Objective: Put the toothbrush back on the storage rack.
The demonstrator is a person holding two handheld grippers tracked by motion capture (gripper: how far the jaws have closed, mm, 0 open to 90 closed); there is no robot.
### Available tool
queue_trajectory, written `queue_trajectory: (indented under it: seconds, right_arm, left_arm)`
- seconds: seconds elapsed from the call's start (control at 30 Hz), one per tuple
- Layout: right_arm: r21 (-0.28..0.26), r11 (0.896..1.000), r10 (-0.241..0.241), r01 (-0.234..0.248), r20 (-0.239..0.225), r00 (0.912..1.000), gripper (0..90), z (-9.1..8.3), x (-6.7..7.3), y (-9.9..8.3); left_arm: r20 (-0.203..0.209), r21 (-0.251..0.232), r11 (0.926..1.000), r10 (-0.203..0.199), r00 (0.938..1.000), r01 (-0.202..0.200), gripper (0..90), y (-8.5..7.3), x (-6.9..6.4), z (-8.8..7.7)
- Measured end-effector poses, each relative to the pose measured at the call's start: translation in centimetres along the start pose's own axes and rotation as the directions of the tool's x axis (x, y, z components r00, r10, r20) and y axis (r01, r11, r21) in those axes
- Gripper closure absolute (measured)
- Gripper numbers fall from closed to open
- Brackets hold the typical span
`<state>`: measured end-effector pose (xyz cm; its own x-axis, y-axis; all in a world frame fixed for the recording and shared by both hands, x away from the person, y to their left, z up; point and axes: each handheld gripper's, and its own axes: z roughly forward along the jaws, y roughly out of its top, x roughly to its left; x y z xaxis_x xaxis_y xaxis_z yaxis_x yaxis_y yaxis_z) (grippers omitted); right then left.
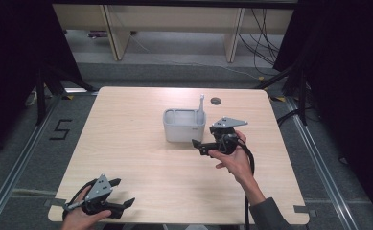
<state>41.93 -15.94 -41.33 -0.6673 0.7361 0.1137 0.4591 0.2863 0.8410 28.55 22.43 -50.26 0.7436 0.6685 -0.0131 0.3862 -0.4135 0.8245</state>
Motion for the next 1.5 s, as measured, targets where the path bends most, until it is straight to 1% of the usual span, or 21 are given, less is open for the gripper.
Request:
queue_trajectory:
  seconds: [0.1,0.13,0.2,0.23,0.27,0.4,0.43,0.5,0.73,0.77,0.87,0.9,1.0,1.03,1.1,1.17,1.2,1.3,1.43,1.47,1.5]
  right_arm:
    - [0.008,0.999,-0.033,0.033,0.001,0.9995,15.9,-0.1,0.0,-0.3]
    - [0.015,1.000,-0.007,0.007,-0.002,1.0000,15.9,-0.1,0.2,-0.5]
    - [0.008,1.000,-0.003,0.003,-0.018,0.9998,16.0,0.1,0.3,-0.7]
    - [0.011,1.000,-0.029,0.029,-0.019,0.9994,15.9,0.1,0.2,-0.8]
    - [0.015,1.000,-0.009,0.010,-0.024,0.9997,15.9,0.1,0.4,-0.9]
    - [0.028,0.999,-0.029,0.030,-0.015,0.9995,15.9,0.2,0.3,-1.2]
    - [0.030,1.000,-0.004,0.005,-0.021,0.9998,15.9,0.4,0.5,-1.3]
    - [0.033,0.999,-0.027,0.027,-0.019,0.9995,15.9,0.5,0.4,-1.4]
    - [0.059,0.998,0.000,0.001,-0.023,0.9997,16.0,0.9,0.6,-2.0]
    - [0.059,0.998,-0.021,0.023,-0.023,0.9995,16.0,1.0,0.6,-2.1]
    - [0.073,0.997,0.005,-0.004,-0.023,0.9997,16.0,1.0,0.8,-2.3]
    - [0.063,0.998,-0.019,0.020,-0.021,0.9996,16.0,1.2,0.7,-2.4]
    - [0.079,0.997,-0.006,0.008,-0.022,0.9997,16.0,1.2,0.9,-2.7]
    - [0.074,0.997,-0.034,0.035,-0.017,0.9993,16.0,1.3,0.8,-2.7]
    - [0.087,0.996,-0.004,0.006,-0.025,0.9997,16.0,1.3,1.1,-2.9]
    - [0.086,0.996,-0.026,0.028,-0.024,0.9994,16.0,1.4,1.1,-3.0]
    - [0.094,0.996,0.001,0.002,-0.030,0.9995,16.0,1.4,1.4,-3.0]
    - [0.087,0.996,-0.017,0.019,-0.024,0.9996,15.9,1.4,1.4,-3.2]
    - [0.093,0.996,0.008,-0.005,-0.027,0.9996,15.9,1.2,1.8,-3.4]
    - [0.086,0.996,-0.016,0.018,-0.024,0.9996,15.9,1.3,1.8,-3.5]
    - [0.094,0.996,0.009,-0.006,-0.029,0.9995,15.9,1.2,2.0,-3.6]
  left_arm:
    - [0.000,-0.001,1.0000,0.000,1.0000,0.000,14.7,0.0,0.0,0.0]
    - [-0.001,0.000,1.0000,0.002,1.0000,-0.002,14.7,0.0,0.0,0.0]
    - [-0.003,0.002,1.0000,0.006,1.0000,-0.006,14.7,0.0,0.0,0.0]
    - [-0.002,0.003,1.0000,0.006,1.0000,-0.006,14.7,0.0,-0.1,0.0]
    - [-0.002,0.004,1.0000,0.004,1.0000,-0.004,14.7,0.0,-0.1,0.0]
    - [-0.002,0.004,1.0000,0.006,1.0000,-0.006,14.7,0.0,0.0,0.0]
    - [-0.004,0.007,0.9999,0.012,0.9999,-0.012,14.7,0.0,0.0,0.0]
    - [-0.003,0.002,1.0000,0.007,1.0000,-0.007,14.7,0.0,0.0,0.0]
    - [-0.002,0.003,1.0000,0.006,1.0000,-0.006,14.7,0.0,-0.1,0.0]
    - [-0.005,0.010,0.9998,0.015,0.9999,-0.015,14.7,0.0,0.0,0.0]
    - [-0.006,0.002,1.0000,0.003,1.0000,-0.003,14.7,0.0,-0.1,0.0]
    - [-0.001,0.004,1.0000,0.004,1.0000,-0.004,14.7,0.0,-0.1,0.0]
    - [-0.010,0.007,0.9999,0.013,0.9999,-0.013,14.7,0.0,0.0,0.0]
    - [-0.009,0.010,0.9999,0.014,0.9999,-0.014,14.7,0.0,0.0,0.0]
    - [-0.009,0.010,0.9999,0.013,0.9999,-0.013,14.7,0.0,0.0,0.0]
    - [-0.006,0.003,1.0000,0.004,1.0000,-0.004,14.7,0.0,-0.1,0.0]
    - [-0.008,0.006,0.9999,0.008,0.9999,-0.008,14.7,0.0,-0.1,0.0]
    - [-0.006,0.002,1.0000,0.007,1.0000,-0.007,14.7,0.0,-0.1,0.0]
    - [-0.009,0.010,0.9999,0.013,0.9999,-0.013,14.7,0.0,-0.1,0.0]
    - [-0.009,0.010,0.9998,0.015,0.9998,-0.015,14.7,0.0,0.0,0.0]
    - [-0.009,0.010,0.9998,0.015,0.9998,-0.015,14.7,0.0,0.0,0.0]
